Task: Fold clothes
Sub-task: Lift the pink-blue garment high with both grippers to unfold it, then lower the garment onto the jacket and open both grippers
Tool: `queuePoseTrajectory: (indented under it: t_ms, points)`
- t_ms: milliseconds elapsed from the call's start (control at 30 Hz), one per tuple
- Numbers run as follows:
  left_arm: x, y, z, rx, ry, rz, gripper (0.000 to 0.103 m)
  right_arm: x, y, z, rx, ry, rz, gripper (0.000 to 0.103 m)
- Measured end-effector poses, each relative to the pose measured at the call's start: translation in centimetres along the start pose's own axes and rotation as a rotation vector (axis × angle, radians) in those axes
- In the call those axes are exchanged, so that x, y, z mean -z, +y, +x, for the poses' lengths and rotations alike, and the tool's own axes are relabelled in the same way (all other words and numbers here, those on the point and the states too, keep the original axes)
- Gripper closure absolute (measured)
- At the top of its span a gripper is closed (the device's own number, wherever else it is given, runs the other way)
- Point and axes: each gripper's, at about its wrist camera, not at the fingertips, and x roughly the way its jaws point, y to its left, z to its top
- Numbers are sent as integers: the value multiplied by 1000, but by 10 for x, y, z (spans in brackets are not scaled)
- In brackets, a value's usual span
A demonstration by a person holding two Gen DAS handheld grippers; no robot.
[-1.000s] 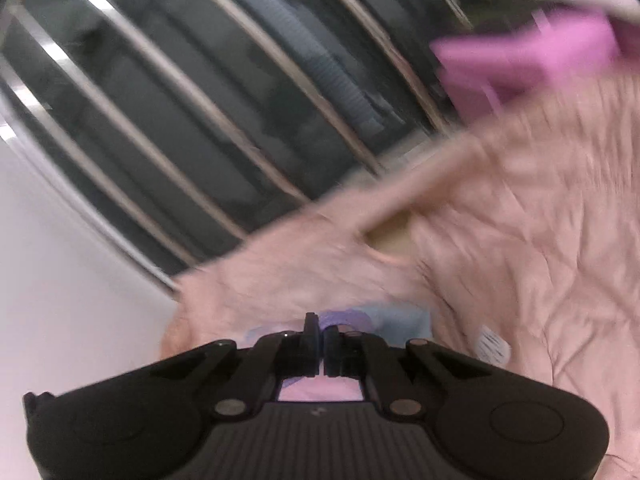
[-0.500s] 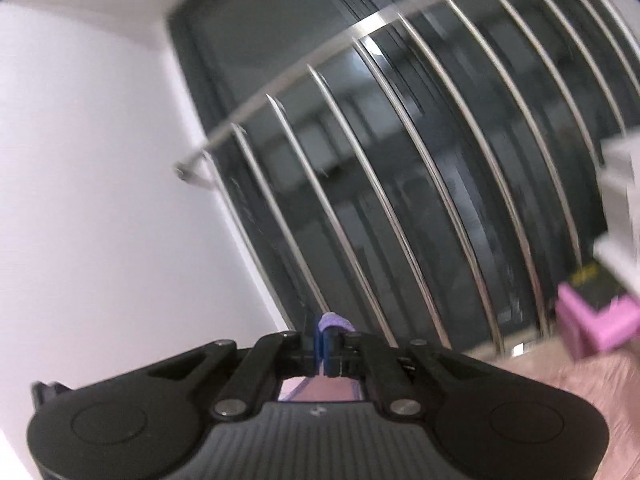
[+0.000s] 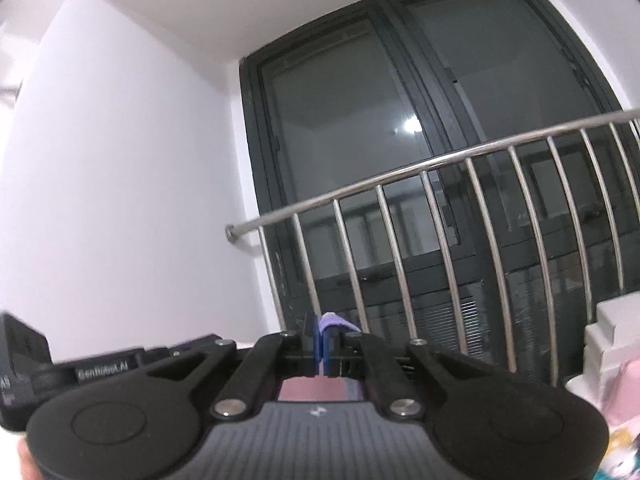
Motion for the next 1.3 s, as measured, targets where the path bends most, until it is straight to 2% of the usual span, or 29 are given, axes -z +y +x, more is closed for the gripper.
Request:
queuePoseTrajectory:
  t_ms: [133,267,333,400,433,467,500,567,633,700,767,800,833,867,900,933,967,1067,1100,1133,1167,1200,1300]
  points:
    - [24,21,40,-89,55,67,102,27,-22,56,47,87,-5,102]
    - [64,68,105,-161,156,63,102,83,-64,139,95,218,31,102]
    - [95,102,146,-208,208,46,101,119,-90,188,130,296,54,102]
    - [145,134,186,-318,234,104,95,164,-119,242,151,406,85,98]
    - [172,150,206,-373,260,131,76,193,-132,269,148,487,101,92]
    - [205,168,222,-423,338,151,64,227,-144,293,158,591,113,78]
    - [239,182,230,-455,420,171,64,262,-155,317,171,700,124,63]
    - [305,209,243,-510,577,206,66,328,-167,340,237,849,106,60]
    - [353,226,226,-491,651,199,59,375,-167,337,242,922,53,60]
    - [386,233,202,-486,731,215,57,404,-163,319,212,953,-12,60]
    - [402,228,167,-496,770,261,55,414,-152,287,188,956,-75,60]
    - [405,219,141,-494,766,296,52,414,-146,269,168,945,-102,56]
    - [406,206,115,-467,740,313,38,412,-141,246,139,924,-111,51]
    - [408,191,89,-432,711,328,22,411,-135,219,105,905,-108,39]
    - [411,175,64,-368,682,330,17,410,-130,192,72,881,-95,28]
    - [417,164,55,-321,696,324,12,412,-126,167,39,856,-68,24]
    - [424,154,46,-274,709,318,12,417,-122,143,7,851,-47,23]
    - [443,125,21,-142,754,297,14,434,-118,102,49,836,-50,25]
    - [450,121,27,-143,794,280,18,440,-120,95,88,829,-31,25]
    - [453,121,34,-151,816,252,28,443,-125,94,126,829,-2,28]
    - [455,122,39,-163,829,205,33,446,-131,94,162,830,28,38]
    - [457,123,41,-164,835,157,35,450,-136,94,198,831,58,43]
    - [458,130,51,-159,817,70,39,457,-149,91,229,818,102,43]
